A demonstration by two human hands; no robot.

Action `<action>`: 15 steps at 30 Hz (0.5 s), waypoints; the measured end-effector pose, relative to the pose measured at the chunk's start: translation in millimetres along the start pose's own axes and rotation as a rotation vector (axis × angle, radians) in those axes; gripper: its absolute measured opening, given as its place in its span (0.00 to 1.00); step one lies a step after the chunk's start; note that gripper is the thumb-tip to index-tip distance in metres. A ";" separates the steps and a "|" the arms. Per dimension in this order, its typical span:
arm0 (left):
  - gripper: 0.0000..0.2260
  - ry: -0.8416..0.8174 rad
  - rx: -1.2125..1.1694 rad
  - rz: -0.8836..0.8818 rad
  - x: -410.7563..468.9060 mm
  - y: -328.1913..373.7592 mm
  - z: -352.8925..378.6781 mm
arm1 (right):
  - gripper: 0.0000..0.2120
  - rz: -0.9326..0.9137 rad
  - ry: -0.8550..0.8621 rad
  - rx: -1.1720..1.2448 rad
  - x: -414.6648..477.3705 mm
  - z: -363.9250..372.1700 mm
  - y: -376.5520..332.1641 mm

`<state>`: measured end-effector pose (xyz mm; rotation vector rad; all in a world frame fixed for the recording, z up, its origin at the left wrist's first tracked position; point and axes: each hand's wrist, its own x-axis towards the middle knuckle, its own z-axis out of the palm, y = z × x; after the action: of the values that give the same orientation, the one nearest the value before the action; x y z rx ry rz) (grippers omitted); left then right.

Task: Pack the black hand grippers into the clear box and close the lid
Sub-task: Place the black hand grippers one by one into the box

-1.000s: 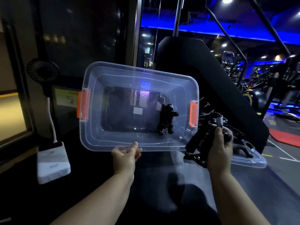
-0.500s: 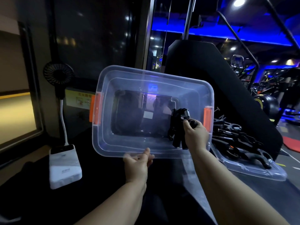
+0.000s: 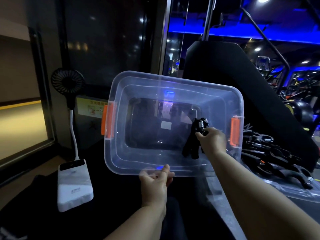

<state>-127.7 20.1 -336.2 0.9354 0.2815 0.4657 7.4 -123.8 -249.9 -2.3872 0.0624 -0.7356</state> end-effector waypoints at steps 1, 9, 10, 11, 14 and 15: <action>0.13 -0.001 -0.005 0.001 -0.1 0.2 0.1 | 0.11 -0.011 0.000 -0.036 2.7 1.0 -1.4; 0.13 0.008 -0.032 -0.006 0.1 -1.1 0.1 | 0.12 -0.099 0.016 -0.247 18.0 7.3 -4.7; 0.13 0.007 -0.037 -0.003 0.2 -1.4 -0.1 | 0.13 -0.109 0.028 -0.242 18.9 7.8 -4.7; 0.13 0.004 -0.040 -0.002 0.2 -1.5 -0.3 | 0.13 -0.110 0.030 -0.230 19.8 8.1 -4.5; 0.13 0.003 -0.043 -0.007 0.1 -1.3 -0.2 | 0.16 -0.105 0.023 -0.227 21.8 9.6 -3.5; 0.13 0.006 -0.041 -0.009 -0.3 -0.9 0.0 | 0.16 -0.108 0.019 -0.229 22.3 10.6 -3.6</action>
<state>-127.7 19.5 -337.0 0.8925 0.2809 0.4643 31.3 -119.9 -243.6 -2.6178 0.0274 -0.8408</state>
